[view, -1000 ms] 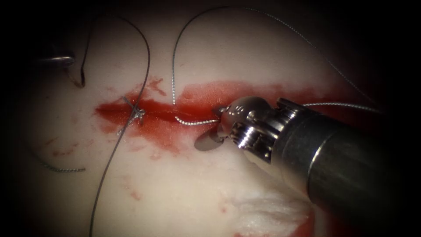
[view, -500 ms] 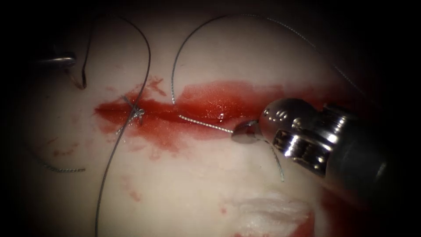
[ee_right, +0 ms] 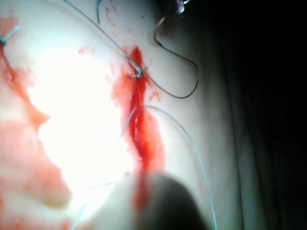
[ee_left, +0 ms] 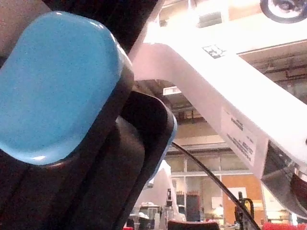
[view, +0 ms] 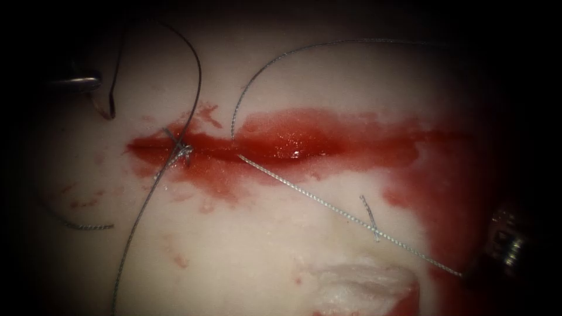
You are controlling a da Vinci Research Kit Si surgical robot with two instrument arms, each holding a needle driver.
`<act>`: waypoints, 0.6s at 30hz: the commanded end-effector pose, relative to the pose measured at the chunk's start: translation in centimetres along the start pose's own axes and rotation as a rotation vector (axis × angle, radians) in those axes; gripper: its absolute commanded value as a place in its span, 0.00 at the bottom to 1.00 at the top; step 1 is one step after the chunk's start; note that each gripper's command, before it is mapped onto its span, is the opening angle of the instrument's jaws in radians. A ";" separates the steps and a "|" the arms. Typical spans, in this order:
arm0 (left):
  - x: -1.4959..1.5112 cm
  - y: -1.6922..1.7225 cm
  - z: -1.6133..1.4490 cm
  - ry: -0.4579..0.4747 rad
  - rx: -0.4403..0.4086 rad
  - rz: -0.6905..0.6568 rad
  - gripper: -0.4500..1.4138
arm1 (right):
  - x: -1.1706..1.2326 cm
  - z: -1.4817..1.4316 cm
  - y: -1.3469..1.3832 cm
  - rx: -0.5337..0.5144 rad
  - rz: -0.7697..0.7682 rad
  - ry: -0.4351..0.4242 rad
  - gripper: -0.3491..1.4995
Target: Wound Closure
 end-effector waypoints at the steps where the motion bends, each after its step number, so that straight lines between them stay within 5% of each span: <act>1: -0.12 -0.01 0.06 -0.006 0.002 0.005 0.00 | 0.05 -0.05 0.04 -0.001 -0.018 -0.022 0.00; 3: -0.12 -0.01 0.06 -0.006 0.003 0.005 0.00 | 0.04 -0.07 0.05 -0.002 -0.041 -0.041 0.00; 4: -0.12 -0.01 0.06 -0.006 0.003 0.005 0.00 | 0.06 -0.09 0.05 -0.002 -0.054 -0.051 0.15; 5: -0.12 -0.01 0.06 -0.005 0.003 0.005 0.00 | 0.10 -0.14 0.05 -0.004 -0.074 -0.063 0.53; 6: -0.12 -0.01 0.06 -0.006 0.003 0.005 0.00 | 0.15 -0.18 0.04 -0.009 -0.081 -0.059 0.68; 8: -0.12 -0.01 0.07 -0.005 0.003 0.005 0.00 | 0.25 -0.28 0.03 -0.030 -0.127 -0.012 0.75; 15: -0.12 -0.01 0.07 -0.005 0.003 0.005 0.00 | 0.91 -0.70 -0.14 -0.225 -0.121 0.447 0.87; 18: -0.12 -0.01 0.07 -0.005 0.003 0.006 0.00 | 1.22 -0.80 -0.23 -0.234 -0.088 0.525 0.85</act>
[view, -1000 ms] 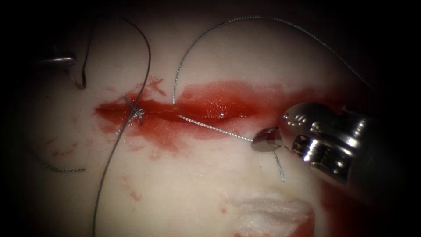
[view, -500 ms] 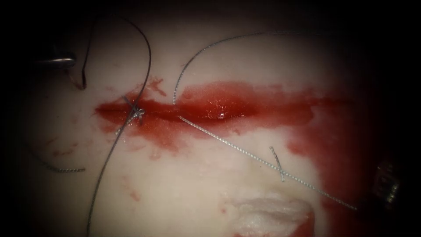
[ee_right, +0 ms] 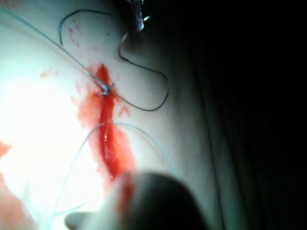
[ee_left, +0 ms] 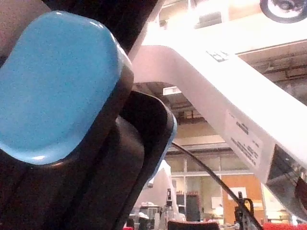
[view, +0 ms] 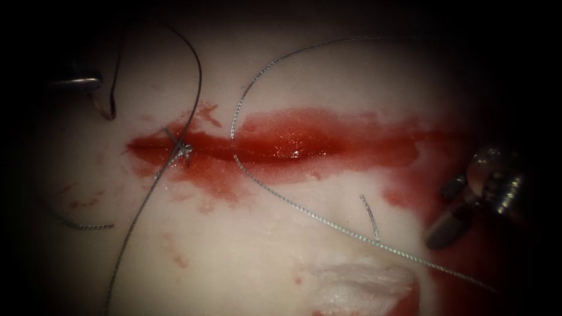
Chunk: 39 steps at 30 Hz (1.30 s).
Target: Wound Closure
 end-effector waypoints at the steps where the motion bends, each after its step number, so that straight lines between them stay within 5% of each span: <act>1: -0.12 -0.01 0.06 -0.006 0.002 0.005 0.00 | 0.35 0.04 0.00 0.006 0.020 0.028 0.84; 4: -0.12 -0.01 0.06 -0.006 0.002 0.005 0.00 | 0.65 0.27 -0.15 0.017 0.049 0.093 0.72; 9: -0.12 -0.01 0.06 -0.006 0.003 0.005 0.00 | 0.92 0.63 -0.34 -0.007 0.113 0.154 0.71; 19: -0.11 -0.02 0.08 -0.005 0.004 0.006 0.00 | 1.04 1.22 -0.43 -0.067 0.135 0.212 0.65; 20: -0.11 -0.02 0.08 -0.005 0.004 0.006 0.00 | 1.03 1.25 -0.42 -0.071 0.131 0.216 0.61; 21: -0.11 -0.02 0.08 -0.005 0.004 0.006 0.00 | 1.02 1.29 -0.39 -0.077 0.115 0.220 0.43; 23: -0.11 -0.02 0.08 -0.004 0.005 0.006 0.00 | 1.01 1.33 -0.36 -0.087 0.101 0.222 0.35; 25: -0.11 -0.02 0.08 -0.004 0.005 0.006 0.00 | 0.98 1.36 -0.33 -0.085 0.071 0.217 0.18; 26: -0.11 -0.02 0.08 -0.004 0.005 0.006 0.00 | 0.96 1.36 -0.32 -0.068 0.055 0.205 0.00; 32: -0.10 -0.02 0.08 -0.004 0.006 0.001 0.00 | 0.77 1.23 -0.32 0.079 0.015 0.168 0.00; 39: -0.10 -0.02 0.08 -0.003 0.006 0.001 0.00 | 0.32 0.92 -0.32 0.223 -0.001 -0.030 0.00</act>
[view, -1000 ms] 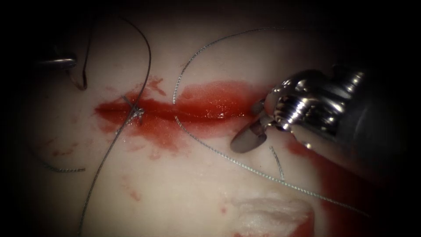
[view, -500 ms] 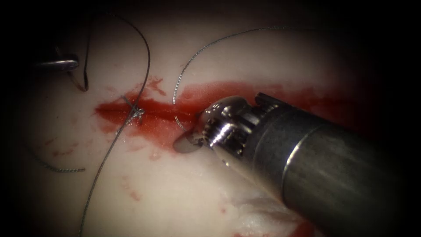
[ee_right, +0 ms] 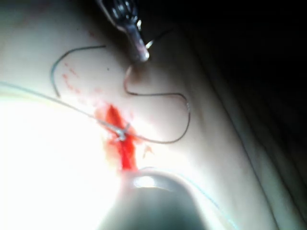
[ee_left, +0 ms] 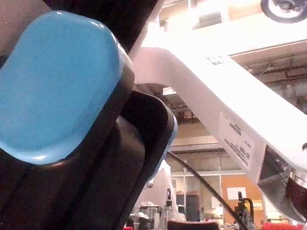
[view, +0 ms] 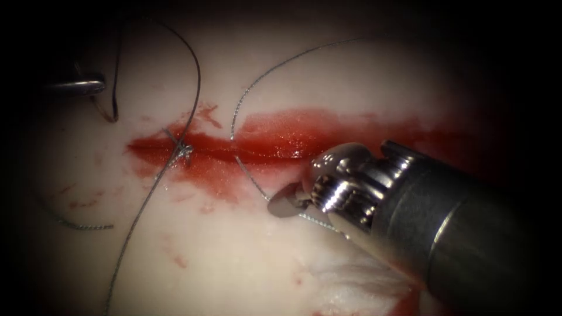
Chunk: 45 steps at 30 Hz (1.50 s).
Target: Wound Closure
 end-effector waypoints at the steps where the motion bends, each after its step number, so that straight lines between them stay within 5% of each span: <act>1: -0.12 -0.01 0.06 -0.006 0.002 0.005 0.00 | -0.07 -0.14 0.02 0.016 0.010 -0.071 0.00; 6: -0.12 -0.01 0.06 -0.003 0.001 0.005 0.00 | -0.62 -0.46 0.00 0.042 0.042 -0.276 0.00; 16: -0.12 -0.01 0.06 -0.003 0.001 0.004 0.00 | -1.17 -0.68 -0.06 0.044 0.140 -0.611 0.00; 25: -0.12 -0.01 0.06 -0.002 0.002 0.004 0.00 | -1.20 -0.79 -0.08 0.033 0.112 -0.696 0.00; 26: -0.12 -0.02 0.05 -0.002 0.002 0.004 0.00 | -1.16 -0.80 -0.08 0.035 0.102 -0.703 0.07; 28: -0.13 -0.02 0.05 -0.002 0.002 0.004 0.00 | -1.01 -0.85 -0.07 0.041 0.083 -0.706 0.48; 30: -0.13 -0.02 0.05 -0.002 0.002 0.004 0.00 | -0.87 -0.90 -0.07 0.055 0.028 -0.656 0.40; 33: -0.13 -0.02 0.05 -0.002 0.002 0.004 0.00 | -0.65 -0.99 -0.08 0.038 -0.018 -0.450 0.45; 38: -0.13 -0.02 0.05 -0.002 0.003 0.004 0.00 | -0.29 -1.09 -0.16 -0.049 -0.024 -0.018 0.57; 42: -0.13 -0.02 0.06 -0.002 0.003 0.004 0.00 | 0.09 -1.10 -0.21 -0.107 -0.020 0.128 0.61; 45: -0.13 -0.02 0.06 -0.002 0.003 0.004 0.00 | 0.40 -1.02 -0.20 -0.099 0.001 0.195 0.54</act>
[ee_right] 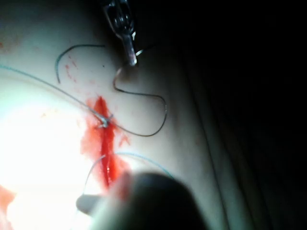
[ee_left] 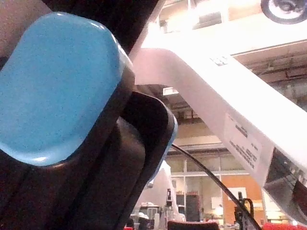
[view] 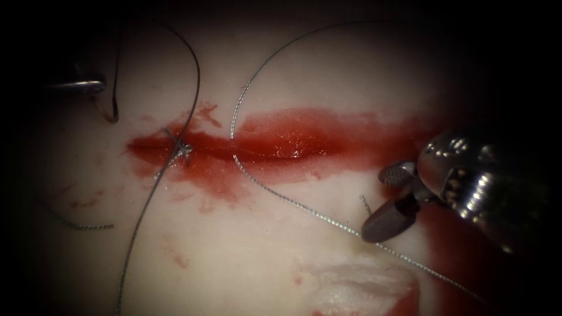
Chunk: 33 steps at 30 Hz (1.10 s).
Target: Wound Closure
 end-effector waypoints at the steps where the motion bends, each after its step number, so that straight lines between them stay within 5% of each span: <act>1: -0.12 -0.01 0.06 -0.005 0.002 0.005 0.00 | 0.33 0.12 0.04 -0.008 0.023 0.038 0.53; 5: -0.12 -0.01 0.06 -0.005 0.003 0.005 0.00 | 0.54 0.52 0.03 -0.069 0.103 0.123 0.44; 7: -0.12 -0.02 0.06 -0.005 0.003 0.005 0.00 | 0.58 0.71 0.02 -0.097 0.136 0.162 0.54; 12: -0.12 -0.02 0.06 -0.005 0.003 0.005 0.00 | 0.59 1.13 0.04 -0.072 0.219 0.223 0.54; 17: -0.12 -0.02 0.06 -0.005 0.003 0.005 0.00 | 0.48 1.32 0.12 -0.117 0.248 0.258 0.60; 24: -0.12 -0.03 0.06 -0.005 0.003 0.004 0.00 | 0.39 1.41 0.23 -0.116 0.271 0.210 0.51; 26: -0.12 -0.03 0.06 -0.005 0.003 0.004 0.00 | 0.34 1.43 0.24 -0.138 0.262 0.175 0.28; 27: -0.12 -0.03 0.07 -0.005 0.003 0.004 0.00 | 0.32 1.45 0.24 -0.140 0.247 0.170 0.06; 28: -0.12 -0.03 0.07 -0.005 0.003 0.004 0.00 | 0.29 1.45 0.24 -0.138 0.219 0.156 0.00; 33: -0.12 -0.03 0.07 -0.005 0.003 0.004 0.00 | 0.17 1.41 0.21 -0.088 0.180 0.116 0.00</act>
